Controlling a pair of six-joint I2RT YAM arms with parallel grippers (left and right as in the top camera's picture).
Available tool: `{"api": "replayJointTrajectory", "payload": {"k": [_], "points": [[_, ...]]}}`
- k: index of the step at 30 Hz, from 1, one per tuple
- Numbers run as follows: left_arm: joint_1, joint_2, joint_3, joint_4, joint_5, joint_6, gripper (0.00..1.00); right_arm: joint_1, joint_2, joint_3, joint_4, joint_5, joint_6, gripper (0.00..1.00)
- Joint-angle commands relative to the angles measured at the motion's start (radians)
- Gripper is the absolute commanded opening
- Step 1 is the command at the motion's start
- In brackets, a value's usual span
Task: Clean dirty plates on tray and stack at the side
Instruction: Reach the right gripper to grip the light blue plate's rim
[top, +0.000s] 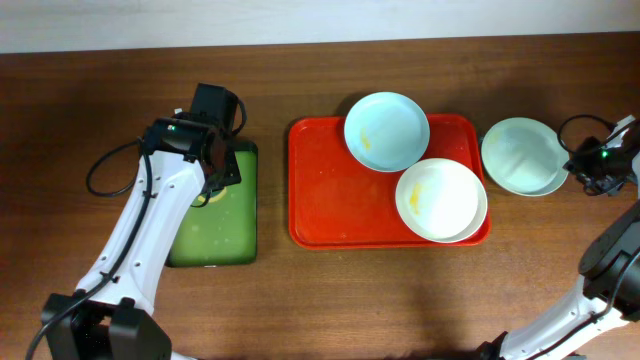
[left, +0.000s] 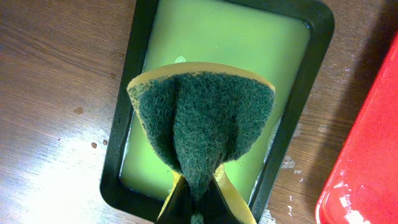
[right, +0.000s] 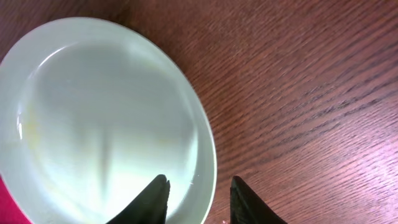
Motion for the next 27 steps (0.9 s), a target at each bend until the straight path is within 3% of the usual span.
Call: {"api": "replayJointTrajectory", "payload": {"k": [1,4,6,8,9,11,14,17,19,21,22,23,27], "points": [[0.005,0.002,-0.003,0.003,-0.003,0.016,0.0,0.005,-0.056,0.07,-0.039,-0.05,0.008,0.38],[0.005,0.002,-0.003,0.006,-0.003,0.016,0.0,0.091,-0.098,0.109,-0.023,-0.395,0.006,0.45],[0.005,0.002,-0.003,0.007,-0.003,0.016,0.0,0.24,-0.093,0.106,-0.015,-0.41,-0.052,0.5],[0.005,0.002,-0.003,0.007,-0.003,0.016,0.0,0.434,-0.074,0.106,0.0,-0.191,-0.079,0.7],[0.005,0.002,-0.003,0.007,-0.003,0.016,0.0,0.51,-0.061,0.102,0.022,-0.075,-0.079,0.86],[0.005,0.002,-0.003,0.007,-0.003,0.016,0.0,0.639,-0.017,0.087,0.089,0.097,-0.079,0.86],[0.005,0.002,-0.003,0.007,-0.002,0.016,0.0,0.698,0.057,0.087,0.145,0.2,-0.076,0.83],[0.005,0.002,-0.003,0.011,0.008,0.016,0.0,0.696,0.142,0.087,0.183,0.2,-0.076,0.76],[0.005,0.003,-0.003,0.02,0.008,0.016,0.0,0.698,0.168,0.087,0.193,0.144,-0.076,0.61],[0.005,0.005,-0.003,0.022,0.008,0.016,0.0,0.698,0.172,0.087,0.198,0.084,-0.076,0.41],[0.005,0.005,-0.003,0.022,0.008,0.016,0.0,0.698,0.172,0.087,0.198,0.053,-0.076,0.15],[0.005,0.005,-0.003,0.022,0.008,0.016,0.0,0.698,0.172,0.087,0.192,0.005,-0.076,0.04],[0.005,0.005,-0.003,0.025,0.008,0.016,0.0,0.733,0.172,0.087,0.126,-0.131,-0.076,0.04]]}}
